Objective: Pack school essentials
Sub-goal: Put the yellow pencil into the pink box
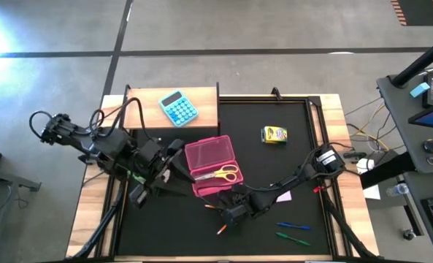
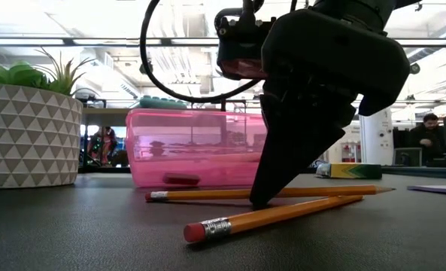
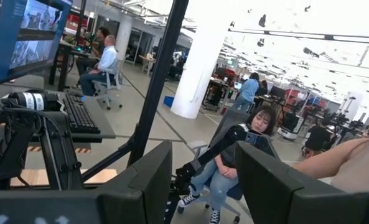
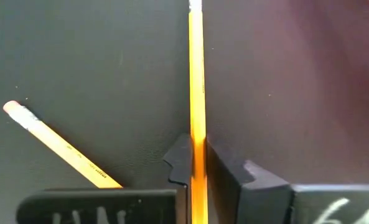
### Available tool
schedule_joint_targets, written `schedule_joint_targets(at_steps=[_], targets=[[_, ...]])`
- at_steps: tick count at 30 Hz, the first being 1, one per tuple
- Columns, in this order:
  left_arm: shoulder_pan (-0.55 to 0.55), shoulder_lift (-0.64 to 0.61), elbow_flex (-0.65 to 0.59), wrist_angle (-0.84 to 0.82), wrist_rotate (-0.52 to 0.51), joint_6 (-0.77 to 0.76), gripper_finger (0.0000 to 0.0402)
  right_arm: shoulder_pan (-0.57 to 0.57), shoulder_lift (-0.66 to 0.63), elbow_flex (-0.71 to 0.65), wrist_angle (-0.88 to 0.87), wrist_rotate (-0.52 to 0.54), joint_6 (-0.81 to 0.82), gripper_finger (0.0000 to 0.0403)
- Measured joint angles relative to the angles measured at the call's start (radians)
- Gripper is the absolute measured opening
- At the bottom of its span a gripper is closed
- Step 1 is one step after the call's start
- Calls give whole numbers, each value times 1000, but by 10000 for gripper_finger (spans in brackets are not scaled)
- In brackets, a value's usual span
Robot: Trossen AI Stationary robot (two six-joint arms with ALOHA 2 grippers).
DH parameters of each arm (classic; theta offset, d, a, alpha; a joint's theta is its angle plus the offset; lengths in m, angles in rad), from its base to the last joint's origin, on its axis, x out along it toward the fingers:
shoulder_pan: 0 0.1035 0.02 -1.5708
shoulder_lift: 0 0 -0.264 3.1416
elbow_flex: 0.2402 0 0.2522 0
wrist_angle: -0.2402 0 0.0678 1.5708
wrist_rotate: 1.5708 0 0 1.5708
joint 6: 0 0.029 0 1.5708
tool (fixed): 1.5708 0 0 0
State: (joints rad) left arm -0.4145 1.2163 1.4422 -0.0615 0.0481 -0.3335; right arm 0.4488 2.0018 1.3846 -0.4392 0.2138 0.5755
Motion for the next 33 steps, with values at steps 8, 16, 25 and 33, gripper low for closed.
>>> schedule_joint_targets(at_steps=[8,16,25,33], targets=[[0,-19,0,0,0,0,157,4,-58,-7,-41,-50,-12,24],[0,-32,0,0,0,0,157,5,-233,-4,-140,-63,-79,23],[0,-37,0,0,0,1,157,-114,-361,-2,-133,23,-356,23],[0,-39,0,0,0,1,157,-255,-288,-3,-135,-17,-482,23]])
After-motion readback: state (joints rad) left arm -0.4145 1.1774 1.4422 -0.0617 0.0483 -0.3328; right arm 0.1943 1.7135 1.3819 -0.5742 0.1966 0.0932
